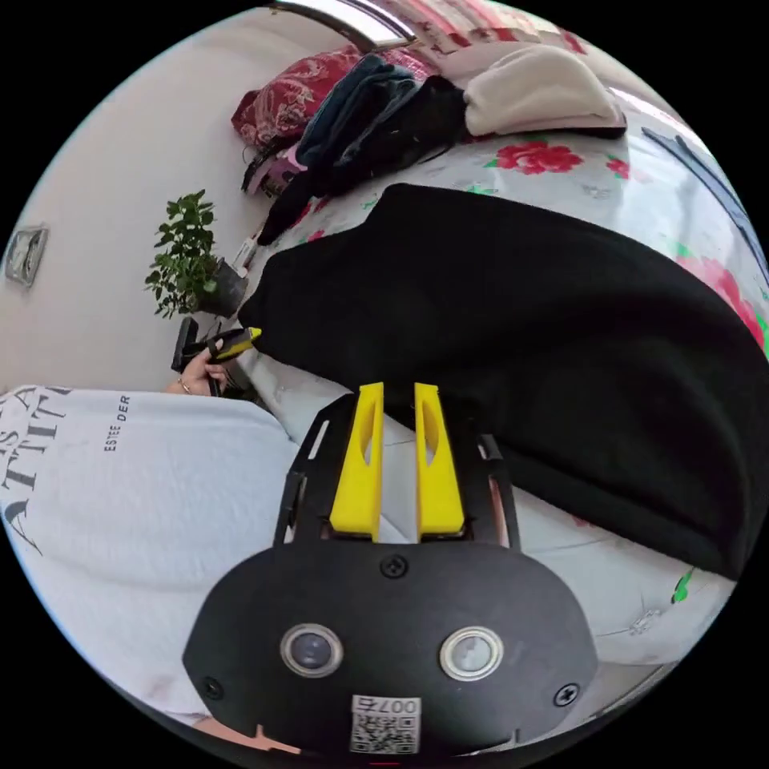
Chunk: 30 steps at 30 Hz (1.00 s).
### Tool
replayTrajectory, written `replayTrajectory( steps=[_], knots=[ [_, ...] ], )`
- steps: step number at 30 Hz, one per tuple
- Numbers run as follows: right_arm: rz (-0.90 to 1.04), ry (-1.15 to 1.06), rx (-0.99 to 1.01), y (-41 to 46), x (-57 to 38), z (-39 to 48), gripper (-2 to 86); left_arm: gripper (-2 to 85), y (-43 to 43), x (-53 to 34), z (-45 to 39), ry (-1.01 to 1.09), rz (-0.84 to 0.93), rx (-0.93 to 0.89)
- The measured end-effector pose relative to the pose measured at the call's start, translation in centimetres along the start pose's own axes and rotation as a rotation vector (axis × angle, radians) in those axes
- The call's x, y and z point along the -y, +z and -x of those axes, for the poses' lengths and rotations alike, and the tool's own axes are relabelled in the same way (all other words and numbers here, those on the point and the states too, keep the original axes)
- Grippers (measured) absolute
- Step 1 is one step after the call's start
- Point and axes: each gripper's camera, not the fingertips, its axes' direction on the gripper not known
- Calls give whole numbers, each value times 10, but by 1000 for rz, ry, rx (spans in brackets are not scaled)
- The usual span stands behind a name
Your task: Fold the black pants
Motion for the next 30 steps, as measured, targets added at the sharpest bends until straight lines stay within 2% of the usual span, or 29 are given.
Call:
replayTrajectory(
  steps=[2, 5, 7, 10, 13, 16, 18, 20, 22, 24, 26, 27, 28, 30],
  knots=[
    [-163, 149, 15, -42, -21, -31, 70, 66, -8, -4, 0, -7, -21, 1],
    [-398, 450, -88, -120, -76, -96, 80, 77, -26, -13, 6, -47, -61, -16],
    [-606, 744, -166, -178, -139, -147, 89, 81, -38, -24, 13, -79, -97, -53],
    [-823, 1003, -199, -218, -207, -186, 97, 87, -45, -33, 20, -127, -118, -67],
    [-952, 1113, -147, -230, -237, -212, 98, 109, -41, -34, 31, -212, -131, -136],
    [-1050, 1106, -131, -237, -233, -225, 80, 135, -32, -26, 42, -274, -143, -219],
    [-1041, 1094, -138, -243, -221, -232, 52, 143, -27, -20, 48, -310, -163, -236],
    [-997, 1119, -23, -252, -216, -244, 25, 146, -26, -12, 54, -338, -188, -257],
    [-1147, 974, 98, -285, -226, -233, 10, 145, -27, -2, 59, -368, -203, -280],
    [-1220, 887, 59, -308, -239, -214, 5, 135, -27, 6, 62, -362, -199, -251],
    [-1214, 938, -24, -314, -260, -210, 3, 126, -26, 10, 63, -351, -204, -221],
    [-1157, 1072, -26, -306, -275, -221, 2, 123, -24, 12, 64, -330, -215, -218],
    [-1114, 1209, 21, -295, -289, -232, 1, 121, -24, 13, 65, -330, -227, -217],
    [-1140, 1240, 74, -288, -294, -230, 0, 120, -24, 15, 70, -338, -237, -229]
  ],
)
